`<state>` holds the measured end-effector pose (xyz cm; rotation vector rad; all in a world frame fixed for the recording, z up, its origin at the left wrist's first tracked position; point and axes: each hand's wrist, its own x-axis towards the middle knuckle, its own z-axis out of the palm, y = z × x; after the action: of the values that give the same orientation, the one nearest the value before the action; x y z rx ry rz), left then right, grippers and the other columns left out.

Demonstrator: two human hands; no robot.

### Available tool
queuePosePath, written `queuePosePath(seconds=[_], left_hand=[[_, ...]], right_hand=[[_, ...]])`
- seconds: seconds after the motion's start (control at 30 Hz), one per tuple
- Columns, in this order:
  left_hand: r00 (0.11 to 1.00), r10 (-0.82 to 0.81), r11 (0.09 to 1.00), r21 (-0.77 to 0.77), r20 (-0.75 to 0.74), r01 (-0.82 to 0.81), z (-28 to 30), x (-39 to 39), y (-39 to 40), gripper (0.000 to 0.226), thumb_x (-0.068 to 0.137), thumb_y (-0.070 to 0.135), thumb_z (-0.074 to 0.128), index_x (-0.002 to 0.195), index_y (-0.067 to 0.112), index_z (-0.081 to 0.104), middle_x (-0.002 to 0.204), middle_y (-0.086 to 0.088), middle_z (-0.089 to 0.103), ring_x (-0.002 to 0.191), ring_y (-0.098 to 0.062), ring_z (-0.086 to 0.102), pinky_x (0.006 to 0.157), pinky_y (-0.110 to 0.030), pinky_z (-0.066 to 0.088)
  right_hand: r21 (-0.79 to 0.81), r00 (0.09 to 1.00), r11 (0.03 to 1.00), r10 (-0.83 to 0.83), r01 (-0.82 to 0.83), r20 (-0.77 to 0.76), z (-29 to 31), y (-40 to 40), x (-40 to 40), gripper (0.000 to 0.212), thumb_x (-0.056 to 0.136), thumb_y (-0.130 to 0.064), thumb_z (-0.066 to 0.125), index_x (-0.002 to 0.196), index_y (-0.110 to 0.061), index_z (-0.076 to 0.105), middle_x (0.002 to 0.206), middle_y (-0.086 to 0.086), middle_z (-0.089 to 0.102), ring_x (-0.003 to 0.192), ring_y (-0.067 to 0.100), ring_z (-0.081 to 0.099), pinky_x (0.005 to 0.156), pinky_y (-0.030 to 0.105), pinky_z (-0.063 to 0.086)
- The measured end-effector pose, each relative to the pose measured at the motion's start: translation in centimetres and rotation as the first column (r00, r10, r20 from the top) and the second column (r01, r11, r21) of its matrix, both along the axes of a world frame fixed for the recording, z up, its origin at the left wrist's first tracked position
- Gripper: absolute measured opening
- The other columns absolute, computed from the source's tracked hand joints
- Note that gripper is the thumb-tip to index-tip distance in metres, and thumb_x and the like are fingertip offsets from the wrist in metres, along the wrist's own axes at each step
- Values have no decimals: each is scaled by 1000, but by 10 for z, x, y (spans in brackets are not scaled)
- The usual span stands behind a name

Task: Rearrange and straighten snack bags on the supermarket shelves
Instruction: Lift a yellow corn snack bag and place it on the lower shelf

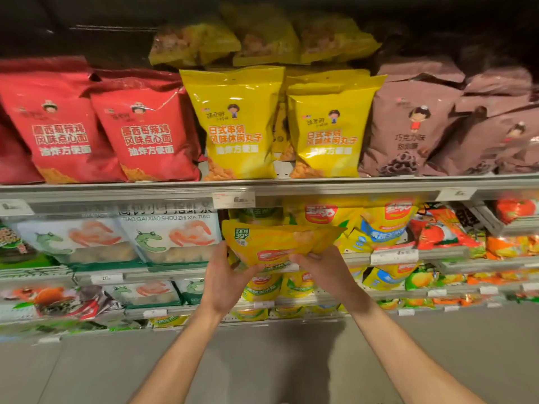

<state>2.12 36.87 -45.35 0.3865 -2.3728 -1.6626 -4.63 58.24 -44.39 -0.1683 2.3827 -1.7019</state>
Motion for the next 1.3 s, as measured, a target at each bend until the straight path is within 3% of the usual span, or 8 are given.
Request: queuePosePath(seconds=[0.1,0.23,0.37,0.5,0.7,0.83,0.97,1.3], left_hand=[[998,29,997,-64,-47,-33,1,-11,-11,45,76,28,90,108,31,60,105,13,70,97,0,66,78,-18,55],[994,64,979,-188,-86,-79,1,-26,-18,46,75,37,89,111,31,60,105,11,67,102,-16,61,80,-41,57],[996,78,957,-275,-53,-90,-7,-35,-19,55,74,40,90,119,34,58,103,21,61,101,-12,59,80,-32,55],[999,50,995,-88,-23,-52,-17,-39,-16,56,78,27,89,117,40,51,113,18,67,103,1,65,82,-16,55],[999,42,999,32,-24,-42,-28,-53,-12,63,81,12,86,131,24,50,118,14,66,107,9,63,87,-14,54],[999,16,999,51,-29,-14,-31,-60,-13,65,85,7,80,134,33,46,119,24,64,110,11,62,96,-22,55],[998,26,996,81,-57,-21,-30,-60,-18,66,84,12,82,137,28,45,120,19,66,115,-1,64,98,-37,58],[983,160,987,5,-91,-161,-3,-47,-12,40,83,67,69,116,57,50,110,39,64,103,24,55,76,0,43]], right_hand=[[15,997,1000,-24,26,-67,0,-16,-12,20,87,-16,79,89,-36,75,79,-27,74,78,-9,69,64,10,51],[19,995,996,-86,88,-58,-6,-27,-29,6,87,-25,79,86,-19,77,82,0,78,82,18,72,75,36,55],[15,991,992,-126,127,-44,-14,-33,-37,15,87,-24,80,76,-29,71,78,-10,75,75,1,69,69,28,52],[20,988,989,-149,149,-37,-20,-33,-39,22,89,-24,78,69,-26,68,63,-15,70,61,3,64,59,24,47],[-55,978,978,-205,203,-34,-29,-28,-33,25,92,-17,75,69,-22,67,53,-16,62,48,0,53,49,11,39],[-47,977,977,-210,208,-40,-33,-32,-35,29,92,-18,75,67,-26,63,51,-22,59,48,-3,52,48,9,37],[-12,980,981,-194,194,-42,-38,-43,-38,17,91,-19,77,78,-26,69,68,-21,67,63,-10,60,60,6,40],[10,986,993,-120,120,119,-34,-46,-48,20,92,-41,73,106,-27,69,110,-9,72,109,14,65,97,38,52]])
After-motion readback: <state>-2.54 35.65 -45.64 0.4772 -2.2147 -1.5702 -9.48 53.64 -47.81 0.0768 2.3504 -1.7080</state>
